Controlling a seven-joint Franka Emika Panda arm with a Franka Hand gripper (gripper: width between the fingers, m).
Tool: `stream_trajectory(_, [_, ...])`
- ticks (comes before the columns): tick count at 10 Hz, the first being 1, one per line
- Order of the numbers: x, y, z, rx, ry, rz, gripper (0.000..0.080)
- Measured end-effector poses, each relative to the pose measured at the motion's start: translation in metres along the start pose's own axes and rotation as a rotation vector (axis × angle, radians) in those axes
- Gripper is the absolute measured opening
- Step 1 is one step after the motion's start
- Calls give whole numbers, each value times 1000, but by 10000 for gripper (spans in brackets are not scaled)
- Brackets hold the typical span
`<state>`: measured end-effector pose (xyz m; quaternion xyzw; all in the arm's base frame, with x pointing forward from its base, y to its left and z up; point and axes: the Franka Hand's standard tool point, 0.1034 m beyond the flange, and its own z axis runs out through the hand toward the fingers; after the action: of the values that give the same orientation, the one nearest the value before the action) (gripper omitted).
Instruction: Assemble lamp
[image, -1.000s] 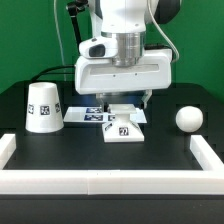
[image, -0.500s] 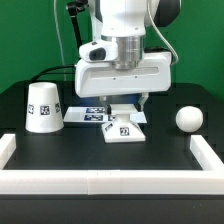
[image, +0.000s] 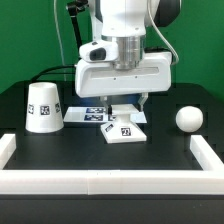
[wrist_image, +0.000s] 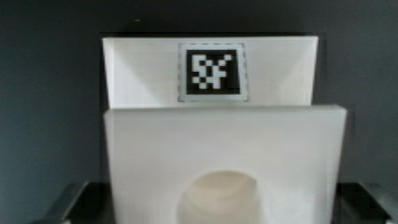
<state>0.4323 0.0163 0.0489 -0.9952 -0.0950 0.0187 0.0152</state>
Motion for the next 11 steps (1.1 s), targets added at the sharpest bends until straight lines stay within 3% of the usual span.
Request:
stream_trajectory(9, [110, -22, -4, 4, 113, 16, 537])
stream_trajectory(11, [127, -23, -5, 5, 133, 15, 537])
